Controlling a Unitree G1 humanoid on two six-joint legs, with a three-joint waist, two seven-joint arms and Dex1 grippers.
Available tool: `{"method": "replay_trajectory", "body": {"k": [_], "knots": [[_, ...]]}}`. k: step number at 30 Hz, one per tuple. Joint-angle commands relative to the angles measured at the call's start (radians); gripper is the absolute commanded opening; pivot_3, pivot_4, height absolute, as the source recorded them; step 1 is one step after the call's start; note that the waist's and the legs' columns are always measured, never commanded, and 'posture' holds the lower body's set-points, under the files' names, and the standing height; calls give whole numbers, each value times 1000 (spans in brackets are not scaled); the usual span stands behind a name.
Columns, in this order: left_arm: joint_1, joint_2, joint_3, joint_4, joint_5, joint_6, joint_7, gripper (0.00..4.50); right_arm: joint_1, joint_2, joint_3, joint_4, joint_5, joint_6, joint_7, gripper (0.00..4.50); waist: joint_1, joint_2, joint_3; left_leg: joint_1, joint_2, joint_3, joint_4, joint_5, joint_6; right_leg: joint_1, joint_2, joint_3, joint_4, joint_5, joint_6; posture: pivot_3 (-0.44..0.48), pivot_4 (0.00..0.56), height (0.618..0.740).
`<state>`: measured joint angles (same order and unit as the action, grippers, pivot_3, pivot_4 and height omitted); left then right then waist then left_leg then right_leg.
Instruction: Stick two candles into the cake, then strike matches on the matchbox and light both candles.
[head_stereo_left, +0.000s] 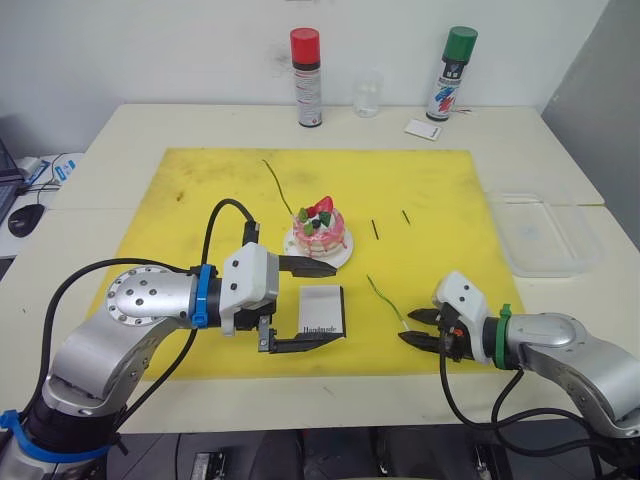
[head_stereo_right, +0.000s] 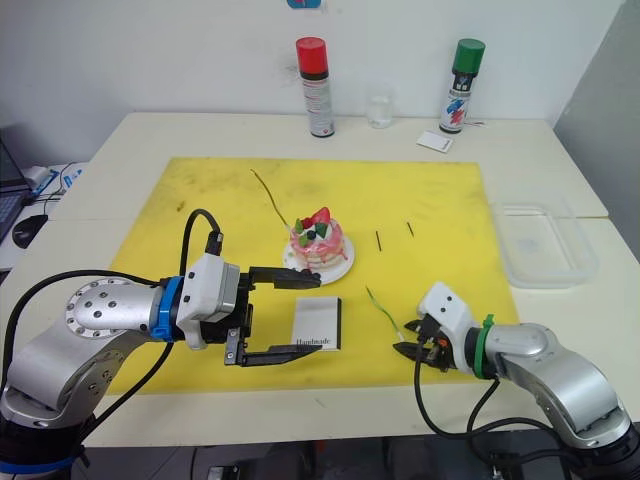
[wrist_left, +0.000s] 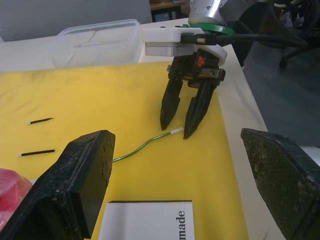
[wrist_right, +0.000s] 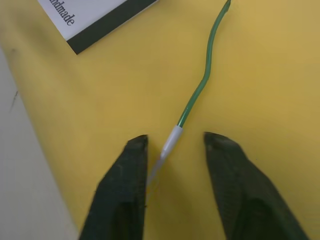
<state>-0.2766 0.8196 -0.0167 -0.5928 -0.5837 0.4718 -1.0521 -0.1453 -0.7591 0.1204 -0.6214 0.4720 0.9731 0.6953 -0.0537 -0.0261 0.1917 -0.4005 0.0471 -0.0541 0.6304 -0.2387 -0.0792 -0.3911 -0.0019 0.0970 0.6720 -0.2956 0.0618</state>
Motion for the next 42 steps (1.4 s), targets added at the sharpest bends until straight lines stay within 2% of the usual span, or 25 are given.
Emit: {"method": "replay_trajectory", "body": {"k": [1,5,8,11,17,22,24,26,31,36,42], "knots": [[-11,-1,8,-13,1,-9,9,4500,15,-7,16,-14,7,16,-1,1674,0,0,0,0,0,0,0,0,0,0,0,0,0,0,0,0,150,740],[-11,-2,8,-14,-1,-6,14,4500,16,-3,19,-14,10,22,-6,1674,1,0,0,0,0,0,0,0,0,0,0,0,0,0,0,0,150,740],[-14,-1,8,-16,-6,-2,17,4500,15,13,-11,-17,52,68,-11,1053,1,0,0,0,0,0,0,0,0,0,0,0,0,0,0,0,150,740],[-22,-2,7,-12,-9,-1,19,4500,-3,42,-61,-18,111,152,-35,44,3,0,0,0,0,0,0,0,0,1,0,0,0,0,0,0,150,740],[-37,-11,-6,7,3,-17,11,4500,-110,93,-210,20,250,368,-70,14,2,0,0,1,0,0,1,0,0,1,0,0,2,0,-1,0,150,740],[-43,-27,-17,7,4,-26,8,4500,-201,-41,-308,90,300,418,-5,14,3,0,0,0,0,0,2,0,0,1,0,0,2,1,-1,0,150,740],[-45,-39,-26,4,5,-30,13,4500,-190,-154,-302,118,246,299,65,14,5,0,0,0,0,0,1,0,0,1,0,0,1,1,-2,0,150,740],[-42,-54,-36,-2,9,-32,21,4500,-121,-270,-284,141,161,127,159,14,12,0,0,0,0,0,1,0,0,1,0,-1,1,1,-1,0,150,740],[-20,-74,-47,-17,18,-37,37,4500,80,-424,-334,239,32,-161,321,14,20,0,0,0,0,1,1,0,0,1,0,0,-1,0,-1,0,150,740],[7,-85,-56,-42,12,-29,59,4500,180,-489,-384,278,11,-207,403,14,15,0,0,1,0,1,2,0,0,1,0,1,2,0,-1,0,150,740],[3,-119,-80,-55,18,-21,96,4500,178,-500,-332,268,-25,-224,401,14,15,0,0,1,0,1,10,0,0,3,0,1,6,0,2,0,150,740]]}}
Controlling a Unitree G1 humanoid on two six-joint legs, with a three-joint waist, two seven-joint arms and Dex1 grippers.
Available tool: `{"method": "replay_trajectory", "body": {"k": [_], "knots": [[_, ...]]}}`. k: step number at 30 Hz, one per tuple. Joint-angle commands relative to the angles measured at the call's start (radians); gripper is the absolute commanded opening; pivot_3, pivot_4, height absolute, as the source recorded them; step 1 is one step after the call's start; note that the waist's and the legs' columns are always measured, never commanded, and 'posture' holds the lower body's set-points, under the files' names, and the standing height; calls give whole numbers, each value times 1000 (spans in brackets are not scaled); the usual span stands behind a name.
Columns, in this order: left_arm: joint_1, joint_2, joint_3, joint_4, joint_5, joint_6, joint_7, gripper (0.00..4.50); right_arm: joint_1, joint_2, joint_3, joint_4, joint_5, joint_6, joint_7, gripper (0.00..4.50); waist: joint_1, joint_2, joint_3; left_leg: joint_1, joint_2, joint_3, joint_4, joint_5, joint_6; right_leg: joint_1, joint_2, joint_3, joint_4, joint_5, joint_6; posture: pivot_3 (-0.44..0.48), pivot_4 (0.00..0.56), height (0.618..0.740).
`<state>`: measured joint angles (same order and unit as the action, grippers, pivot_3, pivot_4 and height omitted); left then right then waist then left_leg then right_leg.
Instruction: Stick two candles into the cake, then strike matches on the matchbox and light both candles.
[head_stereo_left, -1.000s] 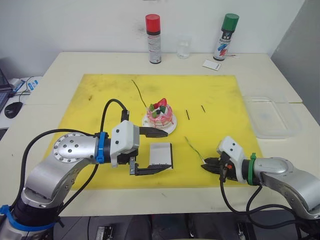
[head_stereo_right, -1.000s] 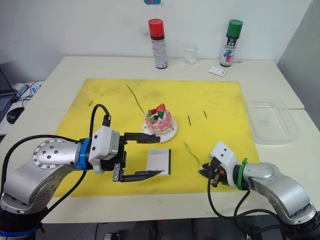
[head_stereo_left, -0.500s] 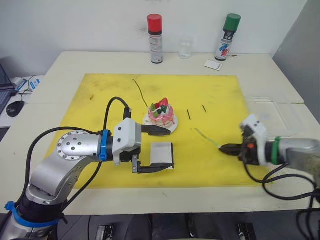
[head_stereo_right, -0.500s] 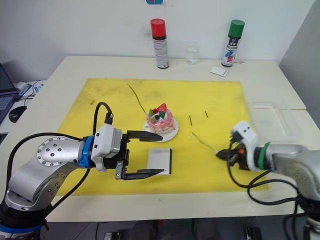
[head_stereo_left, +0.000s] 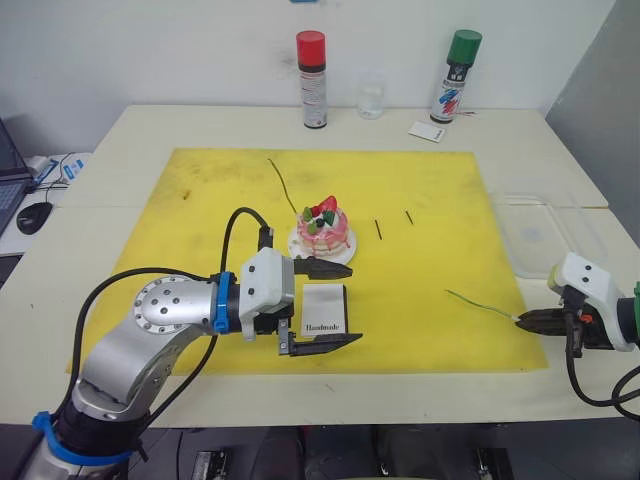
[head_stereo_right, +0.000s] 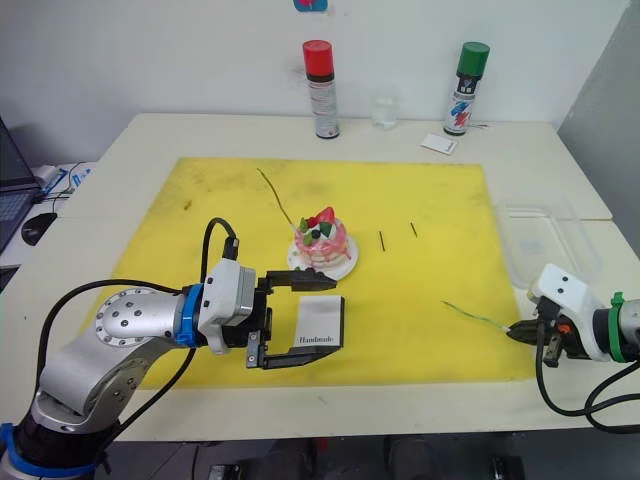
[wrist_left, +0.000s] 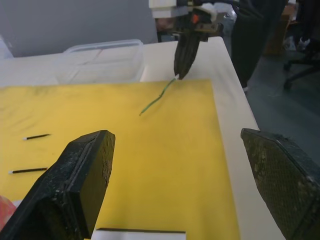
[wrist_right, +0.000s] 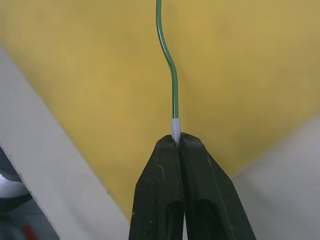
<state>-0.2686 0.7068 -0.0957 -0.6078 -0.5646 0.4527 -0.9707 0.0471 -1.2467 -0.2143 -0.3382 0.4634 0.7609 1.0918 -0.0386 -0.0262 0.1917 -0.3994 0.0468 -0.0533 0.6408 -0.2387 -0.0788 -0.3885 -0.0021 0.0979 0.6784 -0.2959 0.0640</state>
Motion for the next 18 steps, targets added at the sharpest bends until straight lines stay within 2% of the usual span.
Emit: {"method": "replay_trajectory", "body": {"k": [1,4,5,9,13,18], "knots": [[-4,-6,-2,-41,0,-2,15,4500,-14,-21,10,-18,-22,-13,11,14,0,0,0,0,0,0,2,0,0,0,0,0,0,1,1,0,150,740],[-1,-5,1,-44,-3,0,21,4500,-7,-50,18,-8,-43,-18,29,639,0,0,0,0,0,0,4,0,0,1,0,1,0,2,2,0,150,740],[-3,-6,-1,-45,-4,2,25,4500,-5,-57,18,-1,-45,-20,39,1089,0,0,0,0,0,0,4,0,0,1,0,1,0,2,2,0,150,740],[-26,-18,-21,-56,5,-8,36,4500,-59,-91,37,15,-54,-18,59,2325,-1,0,0,0,0,0,4,0,0,1,0,1,0,2,2,0,150,740],[-90,-39,-53,-51,29,-23,33,4500,-119,-113,80,-7,-33,39,79,2325,3,0,0,0,0,0,4,0,0,1,0,1,1,2,2,0,150,740],[-163,-72,-107,-43,67,-39,22,4500,-119,-119,168,-57,-87,56,48,2325,6,0,0,-1,0,0,4,0,0,1,0,1,0,2,2,0,150,740]]}}
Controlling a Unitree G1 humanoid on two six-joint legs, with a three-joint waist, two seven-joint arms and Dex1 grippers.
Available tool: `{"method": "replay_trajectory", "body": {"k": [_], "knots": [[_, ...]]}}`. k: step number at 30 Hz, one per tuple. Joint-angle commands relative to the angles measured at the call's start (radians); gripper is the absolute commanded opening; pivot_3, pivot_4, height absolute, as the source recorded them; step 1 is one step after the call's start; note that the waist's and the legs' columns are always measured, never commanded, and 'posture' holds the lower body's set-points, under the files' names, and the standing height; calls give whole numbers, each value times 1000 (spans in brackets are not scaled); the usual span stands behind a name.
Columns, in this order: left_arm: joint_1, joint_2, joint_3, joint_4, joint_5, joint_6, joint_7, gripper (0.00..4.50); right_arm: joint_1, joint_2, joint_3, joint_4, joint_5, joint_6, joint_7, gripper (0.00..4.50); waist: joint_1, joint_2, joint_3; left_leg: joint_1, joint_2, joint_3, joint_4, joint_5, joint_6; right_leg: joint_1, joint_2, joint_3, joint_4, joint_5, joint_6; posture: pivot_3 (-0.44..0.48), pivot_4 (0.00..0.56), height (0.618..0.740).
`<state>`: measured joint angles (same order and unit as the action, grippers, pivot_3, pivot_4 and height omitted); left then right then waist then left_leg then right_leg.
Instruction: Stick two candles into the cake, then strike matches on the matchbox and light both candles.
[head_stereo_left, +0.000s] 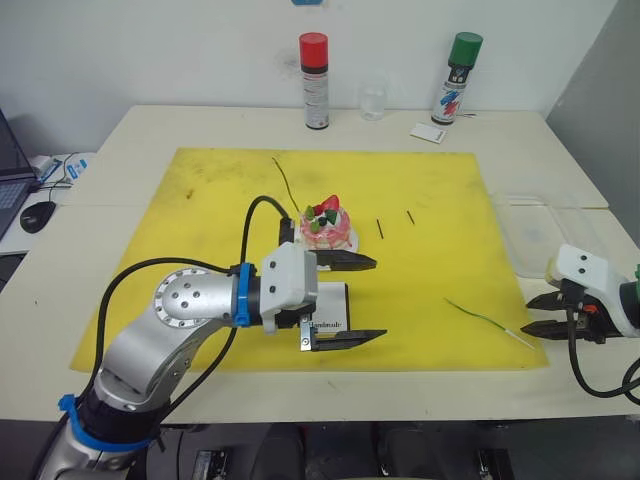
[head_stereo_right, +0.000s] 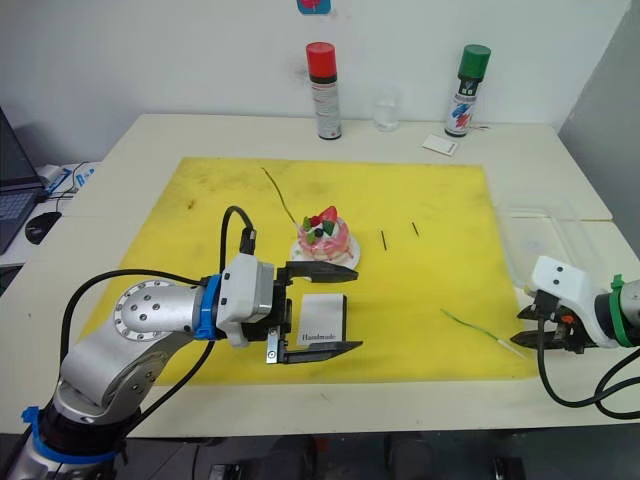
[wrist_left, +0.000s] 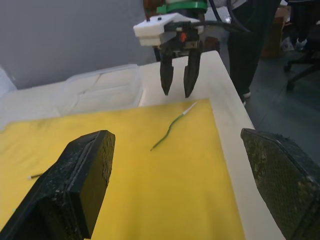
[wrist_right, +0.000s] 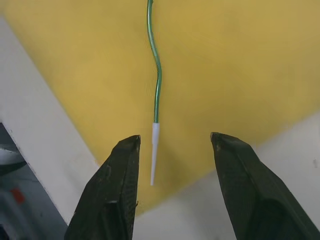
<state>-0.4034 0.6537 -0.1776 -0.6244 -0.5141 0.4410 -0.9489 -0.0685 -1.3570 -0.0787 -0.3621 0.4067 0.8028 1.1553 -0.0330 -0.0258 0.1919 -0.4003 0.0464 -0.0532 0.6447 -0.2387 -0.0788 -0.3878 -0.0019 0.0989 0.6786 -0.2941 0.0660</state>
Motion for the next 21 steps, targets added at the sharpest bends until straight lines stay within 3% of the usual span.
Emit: {"method": "replay_trajectory", "body": {"k": [1,8,20,21], "knots": [[-35,-24,-32,-27,20,-29,0,4500,-7,-5,47,-38,-39,16,-25,2325,0,0,0,0,0,0,0,0,0,0,0,0,0,0,0,0,150,740],[-40,-47,-50,-40,18,-7,13,4500,-91,69,169,-27,-118,43,-97,2325,-4,0,0,0,0,0,0,0,0,0,0,0,1,0,0,0,150,740],[-29,-44,-41,-47,14,7,25,4500,-177,82,219,-57,-112,144,-91,2325,-10,0,0,1,0,0,1,0,0,0,0,0,1,0,0,0,150,740],[-28,-43,-40,-46,13,6,25,4500,-182,84,218,-61,-105,156,-89,2163,-10,0,0,1,0,0,1,0,0,0,0,0,1,0,0,0,150,740]]}}
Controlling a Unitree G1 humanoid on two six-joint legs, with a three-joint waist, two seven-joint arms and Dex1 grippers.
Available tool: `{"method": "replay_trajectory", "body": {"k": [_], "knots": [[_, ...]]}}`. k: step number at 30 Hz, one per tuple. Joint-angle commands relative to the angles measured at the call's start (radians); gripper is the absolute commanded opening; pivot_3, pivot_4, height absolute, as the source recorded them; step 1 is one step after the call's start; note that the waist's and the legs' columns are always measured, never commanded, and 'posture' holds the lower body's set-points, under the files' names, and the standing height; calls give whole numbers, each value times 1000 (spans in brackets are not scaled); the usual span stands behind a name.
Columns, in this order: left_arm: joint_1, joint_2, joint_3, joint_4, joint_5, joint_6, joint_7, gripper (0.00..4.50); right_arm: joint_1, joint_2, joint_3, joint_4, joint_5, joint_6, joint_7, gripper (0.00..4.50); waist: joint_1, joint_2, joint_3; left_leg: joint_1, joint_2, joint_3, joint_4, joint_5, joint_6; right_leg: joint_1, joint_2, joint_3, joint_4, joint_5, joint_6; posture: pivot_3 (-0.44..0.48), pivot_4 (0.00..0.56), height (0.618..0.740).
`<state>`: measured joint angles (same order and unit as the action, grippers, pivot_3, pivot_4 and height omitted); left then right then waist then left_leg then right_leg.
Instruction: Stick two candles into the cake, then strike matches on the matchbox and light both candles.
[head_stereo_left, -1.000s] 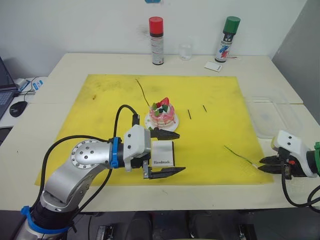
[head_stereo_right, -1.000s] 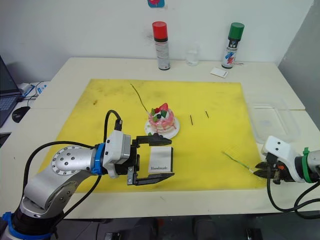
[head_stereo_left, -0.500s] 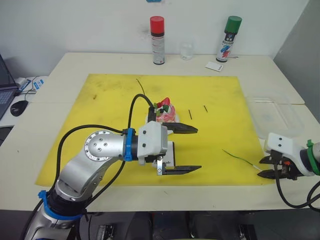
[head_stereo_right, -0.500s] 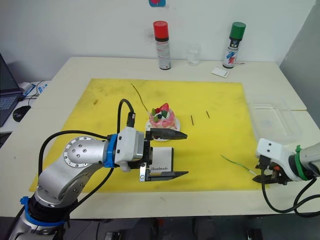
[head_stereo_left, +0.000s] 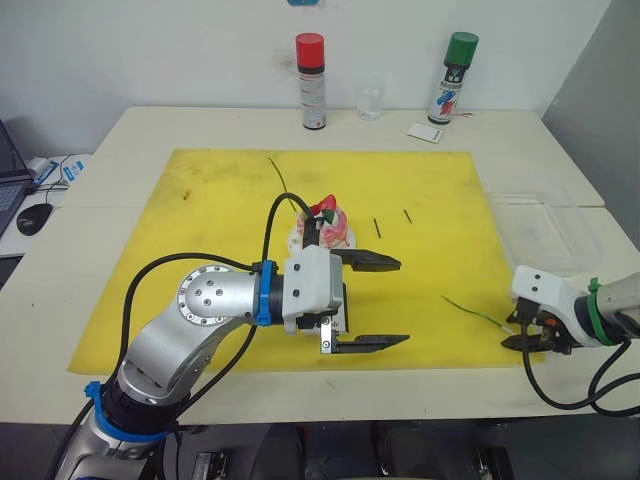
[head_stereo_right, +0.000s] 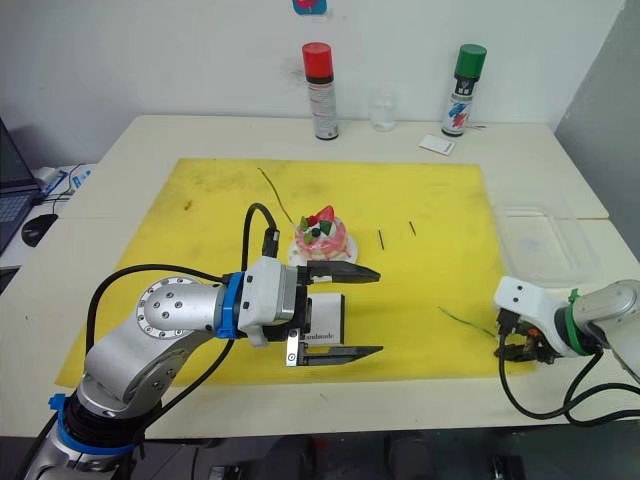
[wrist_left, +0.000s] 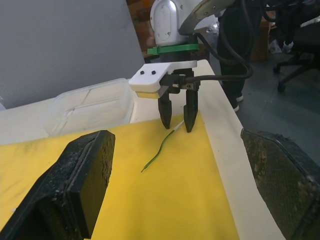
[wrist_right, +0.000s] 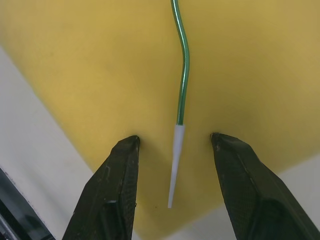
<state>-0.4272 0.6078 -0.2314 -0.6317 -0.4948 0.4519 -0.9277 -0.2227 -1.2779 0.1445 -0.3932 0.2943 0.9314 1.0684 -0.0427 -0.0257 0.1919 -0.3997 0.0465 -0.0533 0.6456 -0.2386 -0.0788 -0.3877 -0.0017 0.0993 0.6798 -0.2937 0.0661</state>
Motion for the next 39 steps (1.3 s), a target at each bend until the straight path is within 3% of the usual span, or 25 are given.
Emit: {"method": "replay_trajectory", "body": {"k": [1,7,13,16,19,22,26,31,34,39], "knots": [[-4,4,14,-39,-6,-5,3,4500,-32,5,-6,-34,12,39,-1,1960,-1,0,0,0,0,0,0,0,0,0,0,0,0,0,0,0,150,740],[-4,6,15,-34,-4,-10,0,4500,-57,7,-14,-71,58,132,8,39,1,0,0,0,0,0,0,0,0,0,0,0,0,0,0,0,150,740],[6,14,23,-34,-8,-10,-2,4500,-108,0,-25,-80,111,214,19,39,2,0,0,0,0,0,0,0,0,0,0,0,0,0,0,0,150,740],[42,33,43,-42,-12,-5,2,4500,-223,51,-36,-73,201,309,42,39,-6,0,0,0,0,0,0,0,0,0,0,0,0,0,0,0,150,740],[90,47,83,-58,-36,25,33,4500,-377,205,-55,-37,291,375,14,39,-13,0,0,0,1,0,0,0,0,0,0,0,0,1,-1,0,150,740],[158,41,149,-73,-68,77,102,4500,-534,516,-171,62,346,418,-142,39,-29,-1,0,1,1,-1,0,0,0,0,2,0,0,1,-2,0,150,740],[244,-6,228,-101,-85,126,239,4500,-567,834,-234,121,226,121,-409,39,-18,-1,0,-1,1,-4,-1,0,1,-1,2,-2,1,2,-2,0,150,740],[321,-153,285,-156,-60,155,492,4500,-526,1096,-194,222,137,-317,-492,39,-3,-1,0,-4,-1,-2,-1,0,0,-2,-2,-2,-1,4,-5,0,150,740],[402,-218,259,-202,2,144,596,4500,-467,1170,-149,279,80,-538,-479,39,-2,-1,0,-3,0,-3,-2,0,0,-2,-2,-3,0,4,-5,0,150,740],[396,-247,251,-202,16,158,649,4500,-393,1240,-121,376,64,-663,-486,39,-2,-1,0,-1,0,-3,-2,0,0,-1,-1,-3,2,5,-7,0,150,740]]}}
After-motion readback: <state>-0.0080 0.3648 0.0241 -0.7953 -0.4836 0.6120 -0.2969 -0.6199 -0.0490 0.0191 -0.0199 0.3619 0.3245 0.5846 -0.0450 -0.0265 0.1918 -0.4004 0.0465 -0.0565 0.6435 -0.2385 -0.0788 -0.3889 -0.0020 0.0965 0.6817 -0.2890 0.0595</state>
